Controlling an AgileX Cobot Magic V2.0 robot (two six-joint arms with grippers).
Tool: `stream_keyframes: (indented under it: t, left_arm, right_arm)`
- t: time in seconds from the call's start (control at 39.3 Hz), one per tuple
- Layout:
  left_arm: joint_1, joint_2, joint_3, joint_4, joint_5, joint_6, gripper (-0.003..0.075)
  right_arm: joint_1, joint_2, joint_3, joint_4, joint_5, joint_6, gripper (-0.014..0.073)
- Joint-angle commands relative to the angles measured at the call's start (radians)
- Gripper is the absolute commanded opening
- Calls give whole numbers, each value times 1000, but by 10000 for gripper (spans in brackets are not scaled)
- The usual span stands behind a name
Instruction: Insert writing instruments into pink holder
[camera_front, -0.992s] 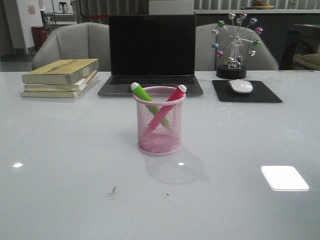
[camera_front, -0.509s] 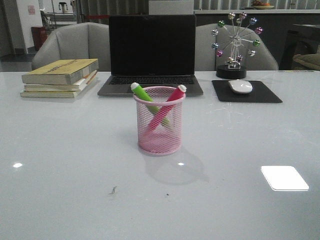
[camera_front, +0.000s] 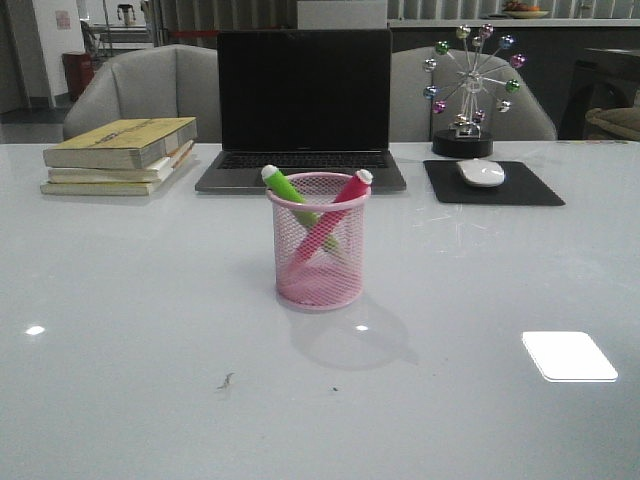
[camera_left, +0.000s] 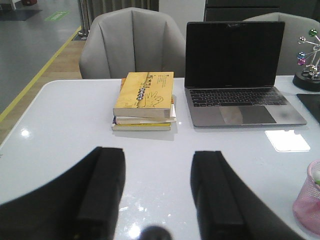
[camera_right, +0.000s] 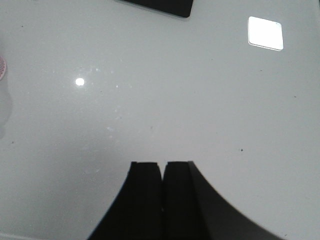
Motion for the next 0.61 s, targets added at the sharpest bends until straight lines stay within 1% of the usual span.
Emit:
stream_keyframes:
  t: [0.0,0.1,0.58]
  left_arm:
    - [1,0,-28,-17,-89,-3,374]
    - [1,0,-28,-17,-89,-3,374]
    - [1,0,-28,-17,-89,-3,374]
  right_arm:
    - [3,0,-27,19,-71,-1,50]
    - [3,0,-27,35,-67,-1,50]
    - [3,0,-27,35,-59,-1,50]
